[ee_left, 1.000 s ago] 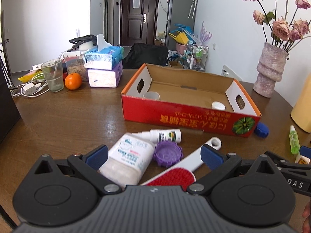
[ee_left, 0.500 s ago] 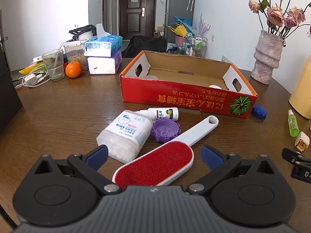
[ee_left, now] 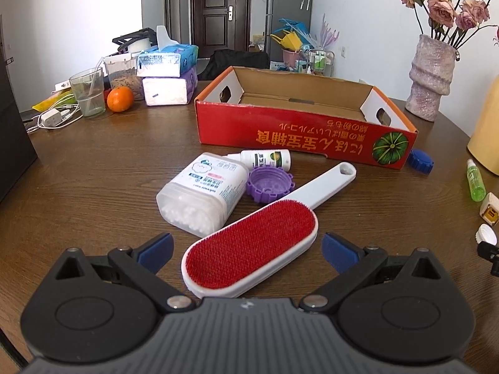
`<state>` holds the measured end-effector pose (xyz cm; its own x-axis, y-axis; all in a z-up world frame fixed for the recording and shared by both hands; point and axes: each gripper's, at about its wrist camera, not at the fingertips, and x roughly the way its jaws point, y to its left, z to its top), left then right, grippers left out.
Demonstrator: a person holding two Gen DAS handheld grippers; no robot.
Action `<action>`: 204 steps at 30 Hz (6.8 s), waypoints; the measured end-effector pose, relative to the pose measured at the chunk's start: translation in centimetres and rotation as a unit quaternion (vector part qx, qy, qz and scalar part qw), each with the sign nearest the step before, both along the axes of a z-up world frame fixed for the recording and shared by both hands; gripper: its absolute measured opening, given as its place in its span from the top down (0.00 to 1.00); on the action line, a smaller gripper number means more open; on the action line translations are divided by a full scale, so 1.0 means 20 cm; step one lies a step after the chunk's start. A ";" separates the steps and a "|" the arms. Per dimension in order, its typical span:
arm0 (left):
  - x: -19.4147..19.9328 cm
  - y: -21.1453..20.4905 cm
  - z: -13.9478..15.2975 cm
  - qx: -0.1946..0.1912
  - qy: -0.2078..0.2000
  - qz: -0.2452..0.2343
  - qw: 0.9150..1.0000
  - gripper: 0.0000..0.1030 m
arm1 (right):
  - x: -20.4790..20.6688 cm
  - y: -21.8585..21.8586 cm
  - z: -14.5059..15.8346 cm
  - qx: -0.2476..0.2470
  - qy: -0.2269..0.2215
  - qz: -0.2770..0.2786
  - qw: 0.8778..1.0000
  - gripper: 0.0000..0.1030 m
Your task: Organize rigid objects
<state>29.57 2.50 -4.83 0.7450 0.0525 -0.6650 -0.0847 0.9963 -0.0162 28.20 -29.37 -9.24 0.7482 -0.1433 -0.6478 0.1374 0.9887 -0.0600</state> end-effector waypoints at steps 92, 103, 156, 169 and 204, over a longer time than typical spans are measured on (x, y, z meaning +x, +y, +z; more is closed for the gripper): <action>0.05 -0.19 -0.17 0.022 -0.036 -0.105 0.994 0.45 | 0.05 -0.05 -0.09 0.025 -0.026 0.022 0.999 0.62; 0.02 -0.18 -0.12 0.019 -0.046 -0.102 0.994 0.45 | 0.03 0.05 -0.03 0.014 -0.045 0.049 0.998 0.62; 0.47 -0.08 0.25 -0.030 -0.122 -0.050 0.991 0.45 | 0.49 0.53 0.28 0.040 -0.112 0.139 0.983 0.62; 0.64 -0.06 0.27 -0.037 -0.124 -0.035 0.991 0.45 | 0.66 0.61 0.30 0.037 -0.123 0.144 0.981 0.62; 1.17 -0.06 0.28 -0.036 -0.138 -0.028 0.989 0.45 | 1.16 0.64 0.26 0.033 -0.117 0.143 0.982 0.62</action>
